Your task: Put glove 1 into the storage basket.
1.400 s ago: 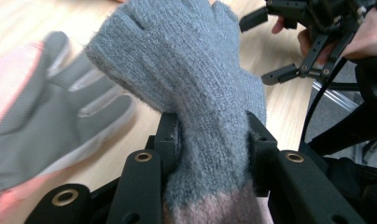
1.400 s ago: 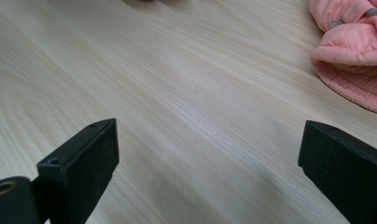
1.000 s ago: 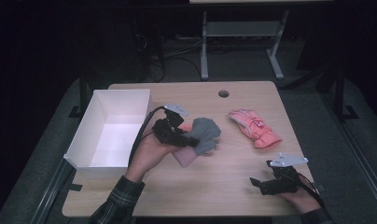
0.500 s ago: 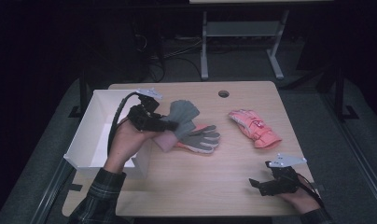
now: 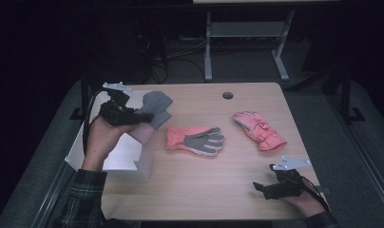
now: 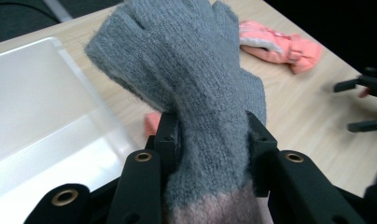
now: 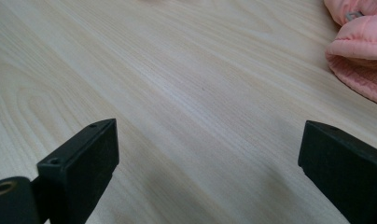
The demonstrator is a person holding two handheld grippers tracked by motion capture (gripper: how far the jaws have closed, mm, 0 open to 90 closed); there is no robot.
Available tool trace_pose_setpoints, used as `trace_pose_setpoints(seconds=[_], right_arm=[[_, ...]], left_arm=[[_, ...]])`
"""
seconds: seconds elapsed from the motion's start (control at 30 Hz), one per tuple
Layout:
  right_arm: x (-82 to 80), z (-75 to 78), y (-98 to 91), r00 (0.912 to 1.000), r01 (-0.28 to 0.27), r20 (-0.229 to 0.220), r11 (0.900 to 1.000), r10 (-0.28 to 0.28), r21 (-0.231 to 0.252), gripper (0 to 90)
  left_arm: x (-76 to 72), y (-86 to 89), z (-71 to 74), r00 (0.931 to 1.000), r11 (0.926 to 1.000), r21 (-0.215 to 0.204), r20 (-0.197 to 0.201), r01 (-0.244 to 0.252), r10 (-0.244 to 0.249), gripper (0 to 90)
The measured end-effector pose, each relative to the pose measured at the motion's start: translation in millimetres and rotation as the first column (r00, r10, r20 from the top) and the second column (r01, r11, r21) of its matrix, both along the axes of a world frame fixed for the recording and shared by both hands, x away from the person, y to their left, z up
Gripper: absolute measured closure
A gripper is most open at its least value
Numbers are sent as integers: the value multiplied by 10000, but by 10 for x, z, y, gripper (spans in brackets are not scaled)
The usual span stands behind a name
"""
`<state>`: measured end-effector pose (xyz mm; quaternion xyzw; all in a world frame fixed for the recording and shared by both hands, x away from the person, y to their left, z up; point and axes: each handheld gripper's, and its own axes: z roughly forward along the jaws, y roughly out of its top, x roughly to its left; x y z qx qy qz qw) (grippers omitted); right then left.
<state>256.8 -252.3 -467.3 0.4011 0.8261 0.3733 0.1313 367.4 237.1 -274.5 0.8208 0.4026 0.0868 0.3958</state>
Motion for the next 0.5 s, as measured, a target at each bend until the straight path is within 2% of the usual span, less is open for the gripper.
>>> trace_pose_setpoints(seconds=[0.17,0.27,0.5], right_arm=[[1,-4,-6,10000,21,-7,10000,-21,25,48],[-4,-5,-14,10000,15,-17,10000,-15,12,48],[-8,2,-15,10000,-9,-25,10000,9,50,48]], left_arm=[[44,192,-53,9984,9983,117,-20,-570,570,648],[88,316,-90,9949,9947,197,-54,-1009,1010,648],[172,588,-258,9769,9763,408,-140,-2125,2132,649]])
